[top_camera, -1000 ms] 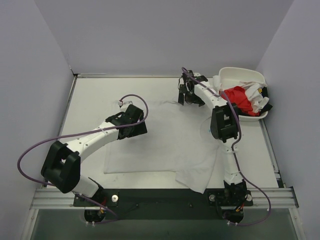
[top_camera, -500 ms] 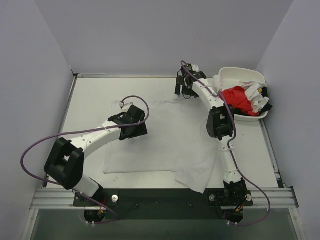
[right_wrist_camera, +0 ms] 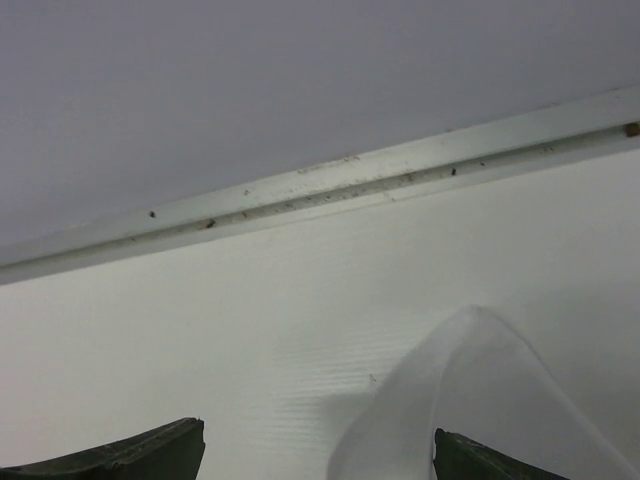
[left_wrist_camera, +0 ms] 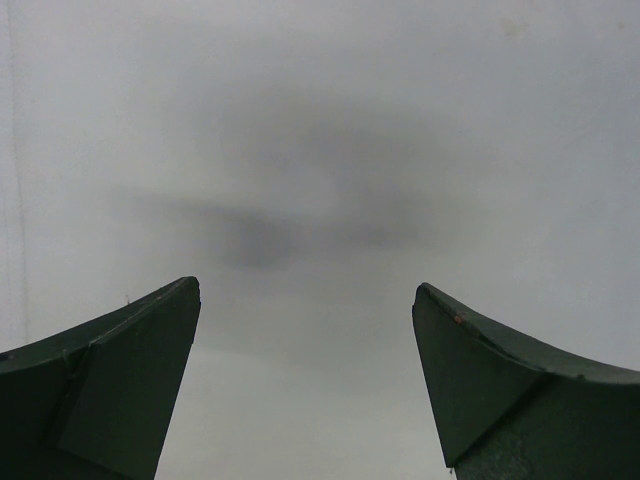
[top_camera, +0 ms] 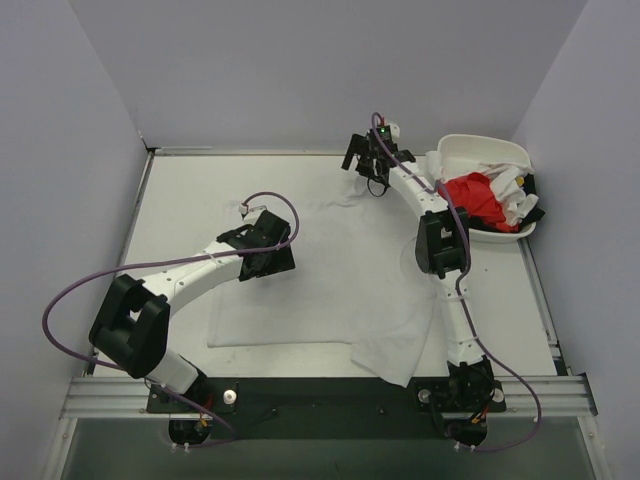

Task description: Fold and stack the t-shirts

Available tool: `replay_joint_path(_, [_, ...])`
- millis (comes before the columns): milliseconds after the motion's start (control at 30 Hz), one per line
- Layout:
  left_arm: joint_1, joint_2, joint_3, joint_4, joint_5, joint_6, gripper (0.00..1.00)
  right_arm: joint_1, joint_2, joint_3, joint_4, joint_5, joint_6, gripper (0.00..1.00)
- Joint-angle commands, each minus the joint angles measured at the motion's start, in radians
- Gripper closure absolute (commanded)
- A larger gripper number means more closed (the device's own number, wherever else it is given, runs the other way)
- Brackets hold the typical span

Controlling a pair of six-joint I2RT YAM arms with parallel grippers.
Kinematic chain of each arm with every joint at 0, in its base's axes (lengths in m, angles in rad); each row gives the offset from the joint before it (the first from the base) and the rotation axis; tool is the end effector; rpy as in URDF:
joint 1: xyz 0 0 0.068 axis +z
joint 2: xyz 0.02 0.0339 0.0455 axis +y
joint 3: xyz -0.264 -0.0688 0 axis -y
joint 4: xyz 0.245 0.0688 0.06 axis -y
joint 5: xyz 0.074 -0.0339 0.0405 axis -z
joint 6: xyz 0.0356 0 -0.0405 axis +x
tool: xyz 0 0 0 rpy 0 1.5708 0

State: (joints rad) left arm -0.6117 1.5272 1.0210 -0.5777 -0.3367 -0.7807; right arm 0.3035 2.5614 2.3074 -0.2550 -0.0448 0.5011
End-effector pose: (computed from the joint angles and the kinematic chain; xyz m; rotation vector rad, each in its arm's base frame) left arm 0.2542 -0.1639 0.2158 -0.3233 2.5386 -0.0738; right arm 0.5613 0.1775 0.2013 0.1817 2.1162 0.5320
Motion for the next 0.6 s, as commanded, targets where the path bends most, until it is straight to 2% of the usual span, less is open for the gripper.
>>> replay_joint_path(0, [0.007, -0.016, 0.001, 0.026, -0.022, 0.003, 0.03, -0.001, -0.027, 0.011, 0.239, -0.124, 0.080, 0.00])
replay_joint_path(67, [0.007, -0.025, -0.004, 0.029, -0.025, 0.003, 0.03, -0.001, -0.062, -0.048, 0.333, -0.144, 0.100, 0.00])
replay_joint_path(233, [0.007, -0.041, -0.007, 0.035, -0.015, 0.004, 0.03, 0.017, -0.214, -0.208, 0.347, -0.138, 0.028, 0.00])
replay_joint_path(400, [0.004, -0.065, -0.021, 0.058, -0.005, 0.004, 0.03, 0.032, -0.525, -0.584, 0.505, -0.035, -0.076, 0.00])
replay_joint_path(433, [0.003, -0.067, -0.028, 0.065, -0.001, 0.006, 0.03, 0.036, -0.567, -0.671, 0.510, -0.014, -0.102, 0.00])
replay_joint_path(467, [0.001, -0.065, -0.030, 0.067, 0.002, 0.005, 0.02, 0.040, -0.631, -0.692, 0.481, 0.032, -0.140, 0.00])
replay_joint_path(567, [0.000, -0.062, -0.025, 0.068, 0.007, 0.001, 0.03, 0.036, -0.679, -0.710, 0.366, 0.036, -0.144, 0.00])
